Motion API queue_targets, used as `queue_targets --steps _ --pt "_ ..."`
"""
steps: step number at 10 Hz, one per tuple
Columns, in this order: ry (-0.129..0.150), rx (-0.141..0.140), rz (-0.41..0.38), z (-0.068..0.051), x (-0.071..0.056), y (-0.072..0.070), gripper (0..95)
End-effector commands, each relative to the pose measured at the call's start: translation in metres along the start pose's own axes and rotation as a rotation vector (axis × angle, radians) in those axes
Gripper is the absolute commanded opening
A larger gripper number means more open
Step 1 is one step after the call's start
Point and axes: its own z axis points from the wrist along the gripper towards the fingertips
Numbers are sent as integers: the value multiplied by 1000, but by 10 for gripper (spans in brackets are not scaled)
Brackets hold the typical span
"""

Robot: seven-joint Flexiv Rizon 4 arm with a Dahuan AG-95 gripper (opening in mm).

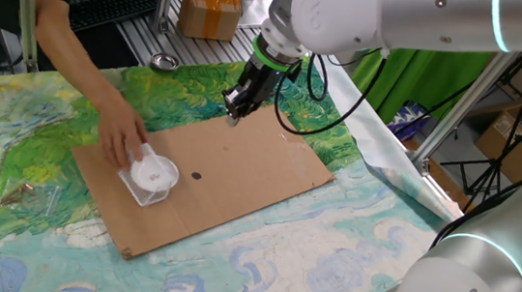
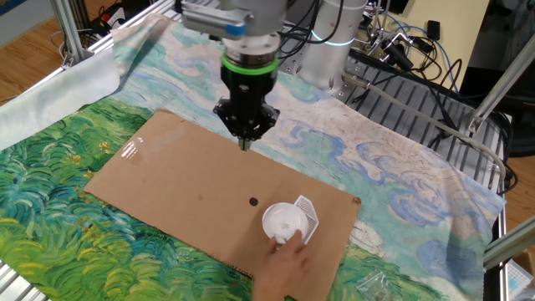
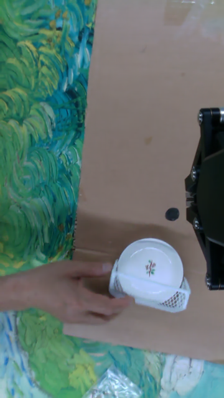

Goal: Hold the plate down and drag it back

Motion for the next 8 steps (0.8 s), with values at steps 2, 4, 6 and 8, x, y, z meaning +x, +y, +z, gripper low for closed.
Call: queue_targets --steps 2,4,6,8 --pt "-2 -1 6 0 0 -2 0" --pt "-5 -4 7 1 0 -3 0" --pt "-6 -8 11 1 0 -4 0" --pt "-7 -12 23 2 0 -5 0"
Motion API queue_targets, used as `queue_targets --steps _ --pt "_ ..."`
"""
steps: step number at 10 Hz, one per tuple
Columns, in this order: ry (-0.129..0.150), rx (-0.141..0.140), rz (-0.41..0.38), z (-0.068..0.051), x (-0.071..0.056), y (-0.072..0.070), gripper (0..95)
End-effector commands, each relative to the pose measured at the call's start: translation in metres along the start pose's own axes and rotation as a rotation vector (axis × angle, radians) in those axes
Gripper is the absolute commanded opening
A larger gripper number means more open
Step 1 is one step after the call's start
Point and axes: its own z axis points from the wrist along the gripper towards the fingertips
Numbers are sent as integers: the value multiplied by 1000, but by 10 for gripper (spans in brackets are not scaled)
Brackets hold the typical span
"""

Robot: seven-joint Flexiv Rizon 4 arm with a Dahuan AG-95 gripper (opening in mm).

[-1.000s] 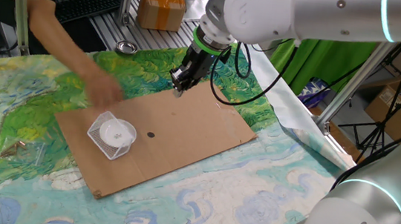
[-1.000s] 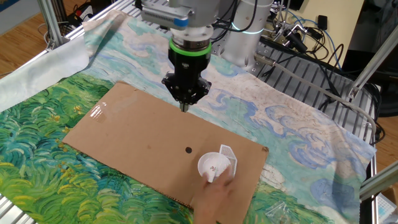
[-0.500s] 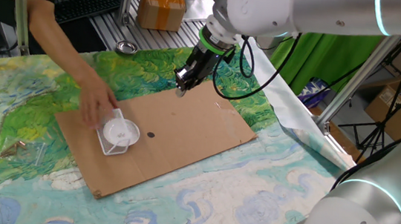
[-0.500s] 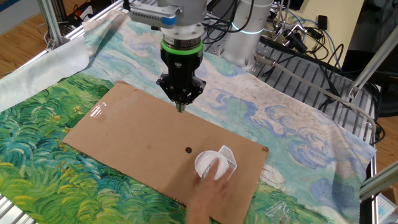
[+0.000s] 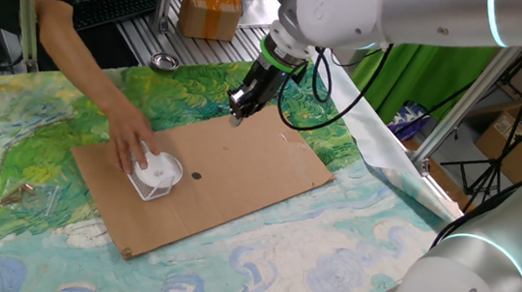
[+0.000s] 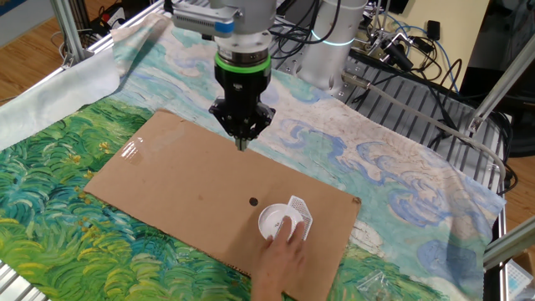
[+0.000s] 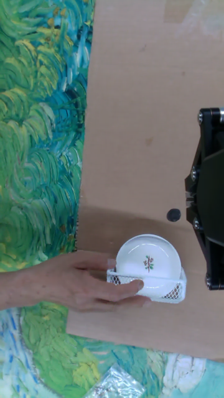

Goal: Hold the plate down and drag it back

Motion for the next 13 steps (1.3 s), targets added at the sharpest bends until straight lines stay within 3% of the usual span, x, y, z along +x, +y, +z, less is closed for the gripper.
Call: queue_targets --steps 1,4,7,9,10,13 --pt "2 1 19 0 0 0 0" --pt "9 10 36 0 0 0 0" --pt "61 54 90 1 1 3 0" --pt "129 91 200 0 1 4 0" --pt "137 74 204 -1 1 5 0" --pt "132 91 265 8 -8 11 0"
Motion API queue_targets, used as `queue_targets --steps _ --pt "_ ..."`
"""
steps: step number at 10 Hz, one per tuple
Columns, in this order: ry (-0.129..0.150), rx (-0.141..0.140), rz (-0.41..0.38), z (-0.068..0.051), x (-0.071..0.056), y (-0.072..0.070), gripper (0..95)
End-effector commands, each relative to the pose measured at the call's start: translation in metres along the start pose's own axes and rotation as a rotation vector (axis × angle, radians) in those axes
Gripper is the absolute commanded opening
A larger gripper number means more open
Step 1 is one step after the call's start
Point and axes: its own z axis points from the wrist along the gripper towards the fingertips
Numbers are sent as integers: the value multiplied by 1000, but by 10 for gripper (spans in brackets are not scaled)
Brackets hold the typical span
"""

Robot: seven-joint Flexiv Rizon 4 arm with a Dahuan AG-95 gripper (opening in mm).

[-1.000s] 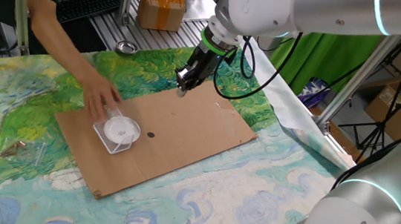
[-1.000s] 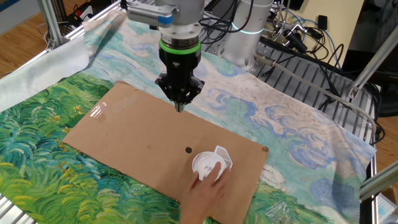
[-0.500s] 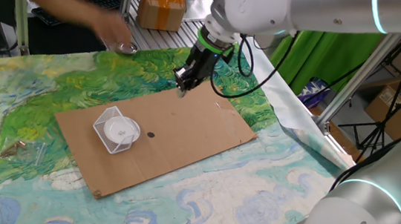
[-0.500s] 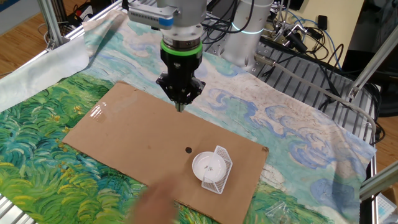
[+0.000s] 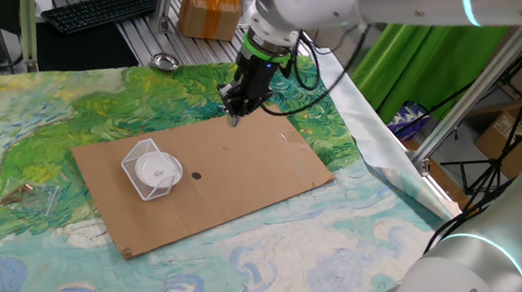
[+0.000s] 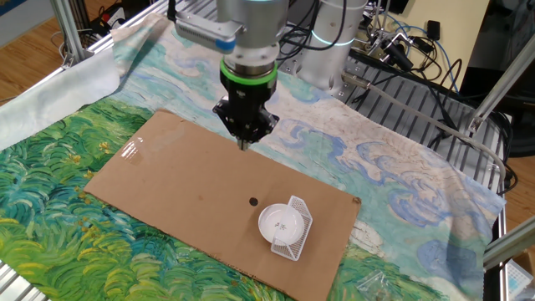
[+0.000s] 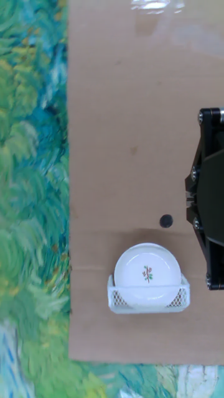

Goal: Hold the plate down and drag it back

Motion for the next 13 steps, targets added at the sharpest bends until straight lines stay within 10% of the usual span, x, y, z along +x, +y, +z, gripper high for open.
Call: queue_targets --steps 1,13 --pt "17 5 88 5 -3 6 0" --pt "36 -13 4 62 -10 50 0"
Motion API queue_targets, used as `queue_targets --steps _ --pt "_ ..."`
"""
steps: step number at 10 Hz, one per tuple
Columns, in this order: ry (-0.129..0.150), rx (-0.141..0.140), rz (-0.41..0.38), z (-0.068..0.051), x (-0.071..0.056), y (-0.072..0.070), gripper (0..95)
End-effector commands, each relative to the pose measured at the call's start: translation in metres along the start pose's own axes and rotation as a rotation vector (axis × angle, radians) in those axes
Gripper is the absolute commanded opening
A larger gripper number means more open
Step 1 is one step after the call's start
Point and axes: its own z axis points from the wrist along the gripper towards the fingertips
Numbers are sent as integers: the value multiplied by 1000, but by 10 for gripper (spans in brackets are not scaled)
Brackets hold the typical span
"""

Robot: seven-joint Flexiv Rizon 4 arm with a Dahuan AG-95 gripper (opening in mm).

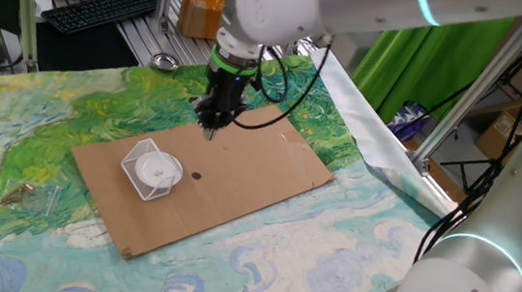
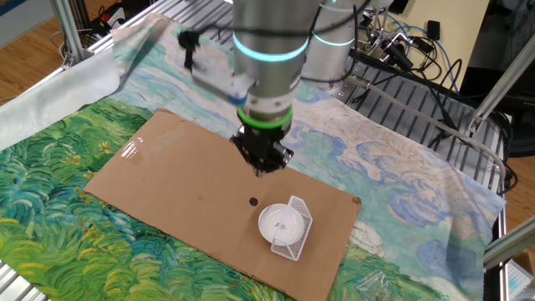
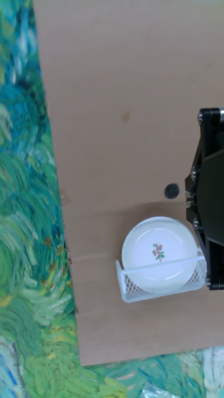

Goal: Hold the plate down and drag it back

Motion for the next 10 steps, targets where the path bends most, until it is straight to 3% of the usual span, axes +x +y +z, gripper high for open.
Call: queue_targets --steps 1,4,10 --pt "-5 -4 9 11 -2 9 0" --pt "-8 -71 22 26 -9 17 0" --pt "-7 -75 39 41 -18 32 0"
